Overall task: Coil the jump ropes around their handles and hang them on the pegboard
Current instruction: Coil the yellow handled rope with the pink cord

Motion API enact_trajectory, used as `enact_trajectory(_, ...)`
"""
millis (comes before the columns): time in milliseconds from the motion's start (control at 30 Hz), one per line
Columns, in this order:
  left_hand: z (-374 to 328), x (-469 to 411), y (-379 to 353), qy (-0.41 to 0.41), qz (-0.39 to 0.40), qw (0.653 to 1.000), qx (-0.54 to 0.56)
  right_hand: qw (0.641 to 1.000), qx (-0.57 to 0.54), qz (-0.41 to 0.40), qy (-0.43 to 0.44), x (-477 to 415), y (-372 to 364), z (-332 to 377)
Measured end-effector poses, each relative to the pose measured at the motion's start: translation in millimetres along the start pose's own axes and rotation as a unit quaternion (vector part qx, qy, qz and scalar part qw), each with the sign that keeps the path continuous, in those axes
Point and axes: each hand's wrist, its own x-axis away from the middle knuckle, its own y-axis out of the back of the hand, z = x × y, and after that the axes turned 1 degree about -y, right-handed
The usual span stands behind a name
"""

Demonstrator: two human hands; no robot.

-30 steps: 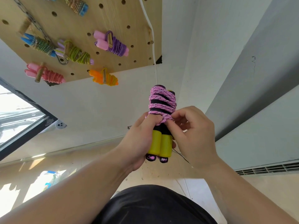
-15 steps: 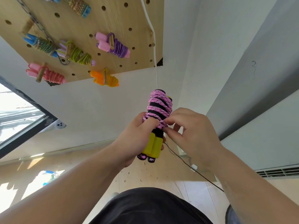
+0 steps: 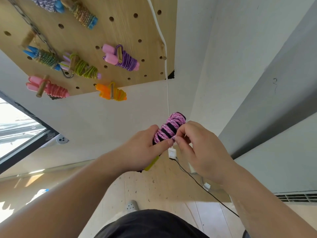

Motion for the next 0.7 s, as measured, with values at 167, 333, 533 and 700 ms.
enact_trajectory(167, 8.6, -28.1, 18.8, -0.019, 0.028, 0.988, -0.153, 0.999, -0.015, -0.037, 0.012, -26.1, -10.1, -0.1)
enact_trajectory(333, 18.7, -65.6, 43.4, -0.077, 0.032, 0.969, -0.234, 0.997, -0.057, -0.05, -0.028, -70.6, -16.2, -2.4)
enact_trajectory(533, 40.1, -129.8, 94.0, -0.155, 0.024, 0.947, -0.282, 0.991, -0.049, -0.078, -0.096, -150.0, -21.7, 3.3)
enact_trajectory(700, 64.8, -178.9, 119.2, -0.183, 0.001, 0.962, -0.202, 0.976, -0.04, -0.083, -0.195, -200.9, -24.7, 5.9)
